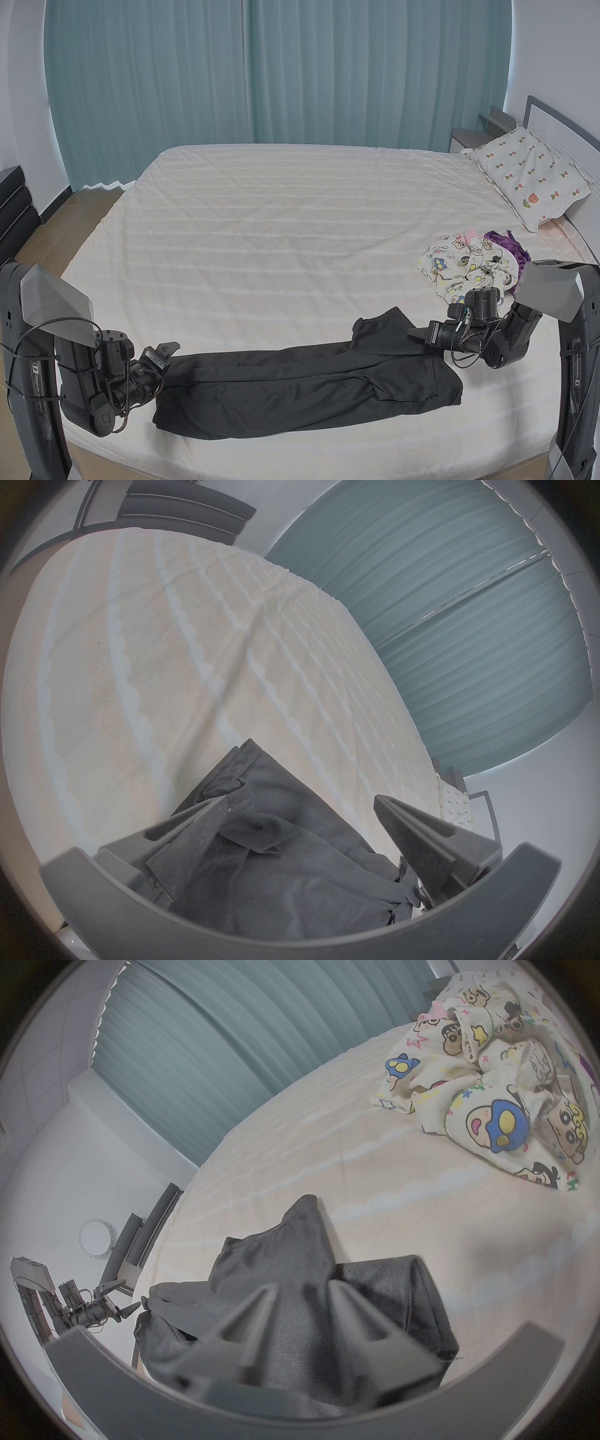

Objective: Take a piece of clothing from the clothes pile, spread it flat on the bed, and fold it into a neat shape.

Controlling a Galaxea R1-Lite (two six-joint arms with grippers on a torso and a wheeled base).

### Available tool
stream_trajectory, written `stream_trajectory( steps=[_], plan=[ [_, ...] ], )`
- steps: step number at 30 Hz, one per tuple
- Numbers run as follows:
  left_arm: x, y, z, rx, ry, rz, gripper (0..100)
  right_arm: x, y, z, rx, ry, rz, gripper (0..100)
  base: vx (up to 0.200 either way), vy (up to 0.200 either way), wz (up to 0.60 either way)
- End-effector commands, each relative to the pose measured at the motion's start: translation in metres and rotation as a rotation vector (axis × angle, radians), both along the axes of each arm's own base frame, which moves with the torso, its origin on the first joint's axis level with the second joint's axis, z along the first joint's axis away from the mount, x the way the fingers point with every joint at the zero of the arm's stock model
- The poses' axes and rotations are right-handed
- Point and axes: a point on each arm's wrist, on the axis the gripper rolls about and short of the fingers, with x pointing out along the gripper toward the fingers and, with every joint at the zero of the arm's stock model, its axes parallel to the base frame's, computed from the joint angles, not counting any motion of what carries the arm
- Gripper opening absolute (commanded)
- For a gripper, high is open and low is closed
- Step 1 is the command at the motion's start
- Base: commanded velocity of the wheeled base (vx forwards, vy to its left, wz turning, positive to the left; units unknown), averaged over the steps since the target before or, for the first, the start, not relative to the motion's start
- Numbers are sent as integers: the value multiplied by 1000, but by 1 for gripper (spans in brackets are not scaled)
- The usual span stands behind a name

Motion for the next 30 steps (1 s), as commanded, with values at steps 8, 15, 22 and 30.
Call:
stream_trajectory(
  steps=[8,15,22,30],
  plan=[
    [0,0,-2,0,-3,1,100,-11,-6,0,-1,7,-12,0,0,0,0],
    [0,0,-2,1,0,1,100,-30,-15,22,49,17,27,0,0,0,0],
    [-1,0,-3,1,3,-1,100,-41,-28,24,61,46,10,0,0,0,0],
    [-1,0,-3,5,4,-1,100,-53,-31,17,12,75,41,0,0,0,0]
  ],
)
